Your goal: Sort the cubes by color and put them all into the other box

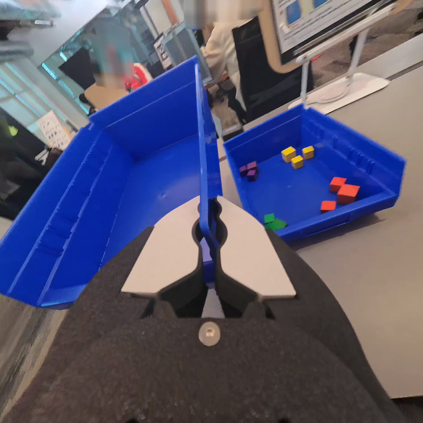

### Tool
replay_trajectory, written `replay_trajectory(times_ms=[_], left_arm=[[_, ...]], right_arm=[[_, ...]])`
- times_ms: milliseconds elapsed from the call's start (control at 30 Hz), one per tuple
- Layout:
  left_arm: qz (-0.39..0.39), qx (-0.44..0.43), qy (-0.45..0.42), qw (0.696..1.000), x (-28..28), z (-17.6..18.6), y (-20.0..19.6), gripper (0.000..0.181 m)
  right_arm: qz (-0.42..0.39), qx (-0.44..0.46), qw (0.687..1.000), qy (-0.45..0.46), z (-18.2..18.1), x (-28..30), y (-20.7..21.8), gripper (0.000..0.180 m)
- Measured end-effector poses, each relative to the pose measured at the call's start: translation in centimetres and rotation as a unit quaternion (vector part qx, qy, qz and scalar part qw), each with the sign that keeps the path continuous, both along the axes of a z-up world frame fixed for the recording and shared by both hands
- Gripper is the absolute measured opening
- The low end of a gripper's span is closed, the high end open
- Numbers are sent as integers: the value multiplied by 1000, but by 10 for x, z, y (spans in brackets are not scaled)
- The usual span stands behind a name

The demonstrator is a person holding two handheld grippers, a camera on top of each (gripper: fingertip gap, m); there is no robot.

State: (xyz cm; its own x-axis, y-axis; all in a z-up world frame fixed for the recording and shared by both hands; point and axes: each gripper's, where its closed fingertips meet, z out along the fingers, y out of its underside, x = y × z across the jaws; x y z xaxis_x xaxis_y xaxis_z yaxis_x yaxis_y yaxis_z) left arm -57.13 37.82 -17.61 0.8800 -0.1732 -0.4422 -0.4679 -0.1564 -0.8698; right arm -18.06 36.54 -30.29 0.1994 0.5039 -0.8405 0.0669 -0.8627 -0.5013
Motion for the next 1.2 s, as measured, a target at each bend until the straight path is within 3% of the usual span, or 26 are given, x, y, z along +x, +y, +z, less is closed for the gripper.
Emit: replay_trajectory(times_ms=[233,433,667,900,1200], left_arm=[[-158,16,31,987,112,34,6,5],[-347,0,18,938,231,30,3,5],[-518,-43,21,854,342,-14,-13,6],[-632,-80,45,770,404,-77,-28,6],[-658,-122,61,741,432,-132,-21,6]], right_arm=[[-14,26,1000,-1,19,17,-15,19],[-44,55,997,-14,37,53,-43,19],[-90,86,992,-31,58,118,-93,20],[-124,139,977,-101,71,161,-127,26],[-70,224,948,-215,61,158,-101,38]])
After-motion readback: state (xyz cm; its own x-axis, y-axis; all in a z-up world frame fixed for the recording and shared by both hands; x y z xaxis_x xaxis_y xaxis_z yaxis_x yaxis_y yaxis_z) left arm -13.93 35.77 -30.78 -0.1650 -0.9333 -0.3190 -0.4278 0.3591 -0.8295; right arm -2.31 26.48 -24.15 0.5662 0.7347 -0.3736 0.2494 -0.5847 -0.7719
